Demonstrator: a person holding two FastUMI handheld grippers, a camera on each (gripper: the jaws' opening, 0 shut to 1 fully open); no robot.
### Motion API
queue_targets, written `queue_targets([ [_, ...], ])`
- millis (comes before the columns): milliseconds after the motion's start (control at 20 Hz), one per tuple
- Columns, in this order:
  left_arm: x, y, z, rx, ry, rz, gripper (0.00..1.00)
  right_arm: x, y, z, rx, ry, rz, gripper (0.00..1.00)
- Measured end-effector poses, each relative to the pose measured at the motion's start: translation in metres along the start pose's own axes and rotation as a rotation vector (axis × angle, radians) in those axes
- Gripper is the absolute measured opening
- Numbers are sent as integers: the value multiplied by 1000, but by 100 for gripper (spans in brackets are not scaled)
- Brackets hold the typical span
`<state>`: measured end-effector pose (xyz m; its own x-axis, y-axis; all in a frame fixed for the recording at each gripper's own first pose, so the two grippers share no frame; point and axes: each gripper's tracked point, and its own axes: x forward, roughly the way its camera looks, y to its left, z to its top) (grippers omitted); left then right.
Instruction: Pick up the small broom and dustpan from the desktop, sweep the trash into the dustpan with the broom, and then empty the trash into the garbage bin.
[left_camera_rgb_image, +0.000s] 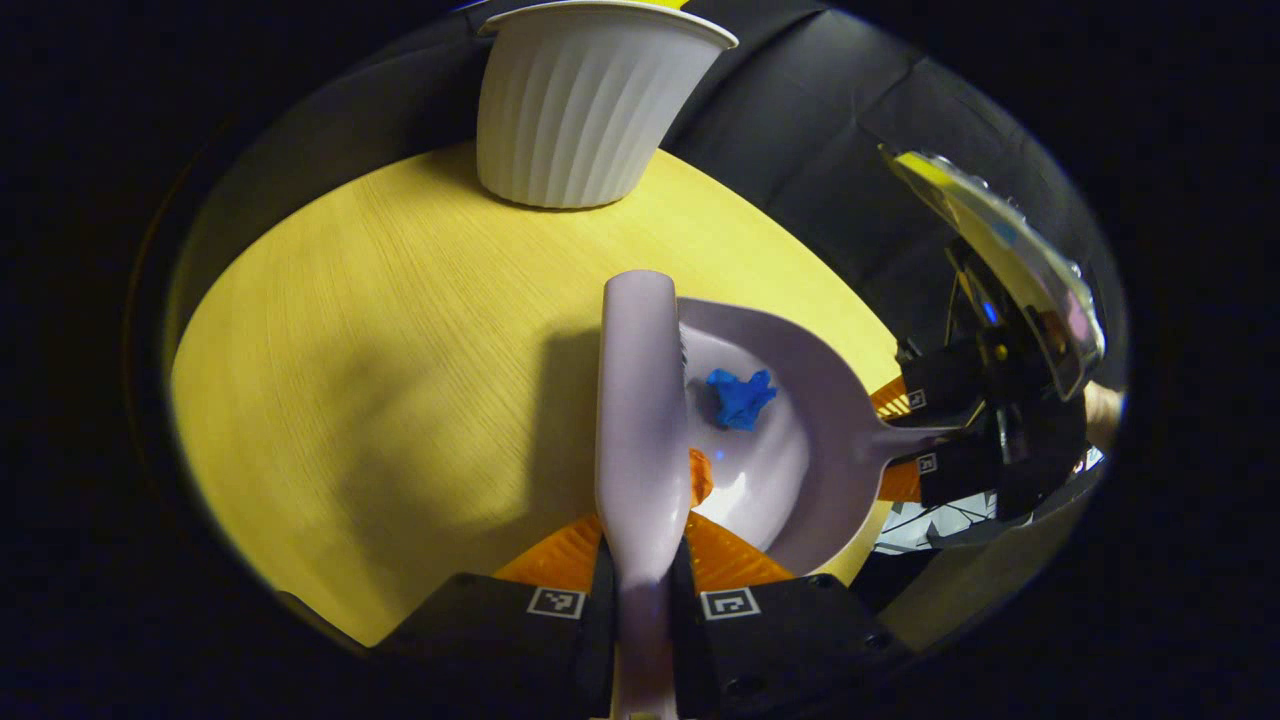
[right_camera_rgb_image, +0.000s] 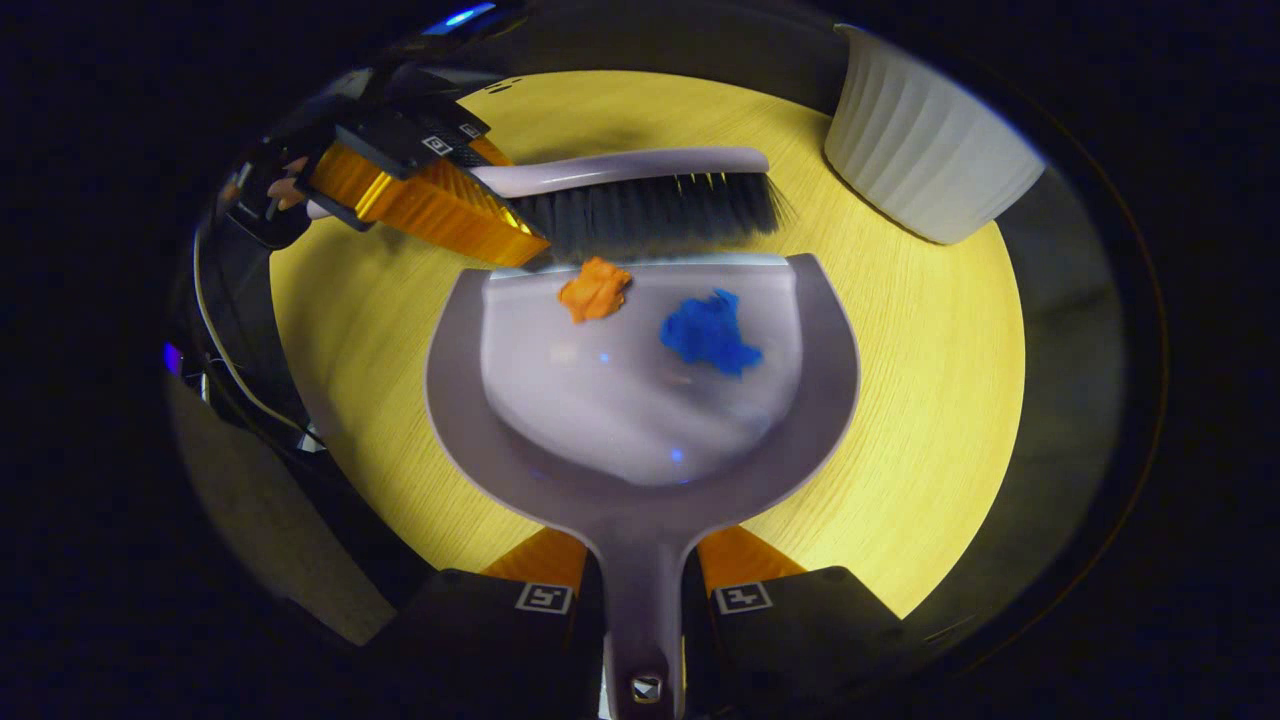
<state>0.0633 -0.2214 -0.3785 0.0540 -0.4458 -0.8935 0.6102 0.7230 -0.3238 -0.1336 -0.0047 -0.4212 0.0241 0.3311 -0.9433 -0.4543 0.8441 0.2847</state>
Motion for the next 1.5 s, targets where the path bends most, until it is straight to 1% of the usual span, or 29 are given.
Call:
queue_targets([
  [50,-12,7,8,8,-9,30,28,4,-1,-4,10,-7,-4,37],
  [100,-5,3,5,8,-23,60,28,4,-2,-6,23,-16,-7,39],
  [150,-4,2,1,12,-40,95,29,4,-4,-8,41,-30,-10,39],
  [200,-5,5,0,16,-60,133,28,3,-3,-8,64,-46,-11,37],
  [350,-26,21,-2,26,-115,249,28,-4,3,-8,141,-81,-18,37],
  [450,-39,29,-7,14,-146,294,28,-12,5,-10,202,-83,-37,37],
  [550,-40,25,-16,-17,-158,318,28,-21,5,-11,258,-77,-69,37],
  [650,-46,28,-24,-68,-170,338,27,-23,2,-4,292,-88,-101,37],
  [700,-48,30,-26,-92,-174,346,28,-25,-1,0,310,-96,-119,39],
  [750,-51,32,-31,-107,-178,353,26,-27,-1,2,331,-105,-133,36],
  [850,-57,42,-40,-135,-180,383,28,-37,-3,12,364,-131,-158,36],
  [900,-60,44,-47,-150,-183,395,27,-40,-5,17,377,-139,-169,39],
  [950,-64,45,-50,-165,-187,405,28,-38,-2,12,386,-146,-185,36],
  [1150,-73,58,-72,-238,-201,432,28,-30,1,13,389,-175,-258,36],
  [1200,-77,62,-81,-253,-207,439,28,-29,2,13,390,-185,-268,39],
  [1250,-80,67,-90,-263,-212,446,28,-27,1,12,393,-191,-275,36],
  [1300,-84,72,-96,-271,-216,453,27,-25,1,13,400,-194,-279,37],
  [1350,-86,75,-101,-280,-217,457,28,-25,2,13,410,-197,-286,36],
  [1400,-88,79,-107,-290,-218,459,28,-23,3,13,420,-191,-292,34],
  [1450,-91,82,-112,-299,-217,462,28,-25,5,13,422,-187,-305,37],
  [1500,-94,87,-116,-305,-219,467,28,-24,5,13,416,-180,-321,36],
])
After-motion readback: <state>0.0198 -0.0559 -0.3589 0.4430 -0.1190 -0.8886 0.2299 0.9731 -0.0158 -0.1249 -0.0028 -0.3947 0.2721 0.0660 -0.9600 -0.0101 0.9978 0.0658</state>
